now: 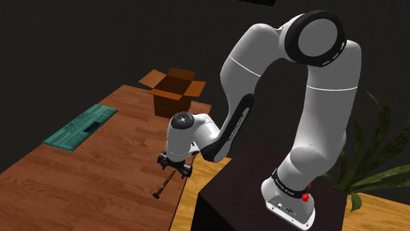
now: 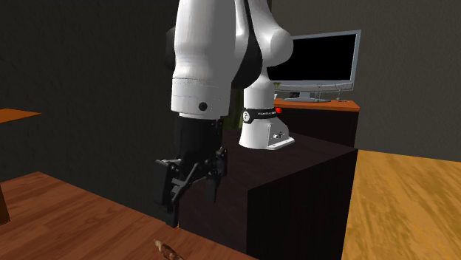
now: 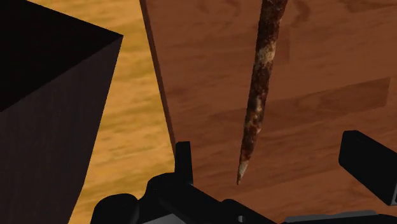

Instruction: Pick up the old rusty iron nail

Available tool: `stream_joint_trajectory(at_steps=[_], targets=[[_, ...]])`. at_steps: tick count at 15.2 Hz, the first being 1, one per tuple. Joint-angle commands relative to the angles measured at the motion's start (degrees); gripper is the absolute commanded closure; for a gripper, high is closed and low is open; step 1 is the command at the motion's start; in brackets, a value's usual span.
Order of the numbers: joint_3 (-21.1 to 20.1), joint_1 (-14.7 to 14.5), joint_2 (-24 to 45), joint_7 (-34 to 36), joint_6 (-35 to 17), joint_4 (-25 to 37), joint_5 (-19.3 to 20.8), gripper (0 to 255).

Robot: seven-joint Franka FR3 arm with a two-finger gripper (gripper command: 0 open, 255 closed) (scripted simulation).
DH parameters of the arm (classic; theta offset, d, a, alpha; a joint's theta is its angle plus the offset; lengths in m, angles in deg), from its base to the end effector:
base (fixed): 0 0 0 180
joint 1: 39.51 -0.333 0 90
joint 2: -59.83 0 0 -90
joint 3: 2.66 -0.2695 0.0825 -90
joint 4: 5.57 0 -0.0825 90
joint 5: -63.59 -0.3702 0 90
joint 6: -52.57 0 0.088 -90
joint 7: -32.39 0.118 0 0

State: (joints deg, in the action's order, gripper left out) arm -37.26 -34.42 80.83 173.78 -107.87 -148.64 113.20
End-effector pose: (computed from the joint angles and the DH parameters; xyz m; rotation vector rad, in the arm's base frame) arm 0.3490 0.2687 0.1312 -2.5552 1.6993 -0.1532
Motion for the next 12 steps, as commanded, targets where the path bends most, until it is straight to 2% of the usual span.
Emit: stream_joint_trajectory(at_steps=[1, 3, 10, 12], targets=[[5.23, -5.25, 4.98, 7.83, 0.57, 4.63, 5.18, 0], [8.32, -8.57, 8.96, 12.65, 1.01, 8.60, 7.57, 0], [13.62, -12.91, 14.57, 18.39, -1.39, 11.84, 14.18, 0], [14.03, -13.24, 15.04, 18.84, -1.58, 12.14, 14.68, 0]])
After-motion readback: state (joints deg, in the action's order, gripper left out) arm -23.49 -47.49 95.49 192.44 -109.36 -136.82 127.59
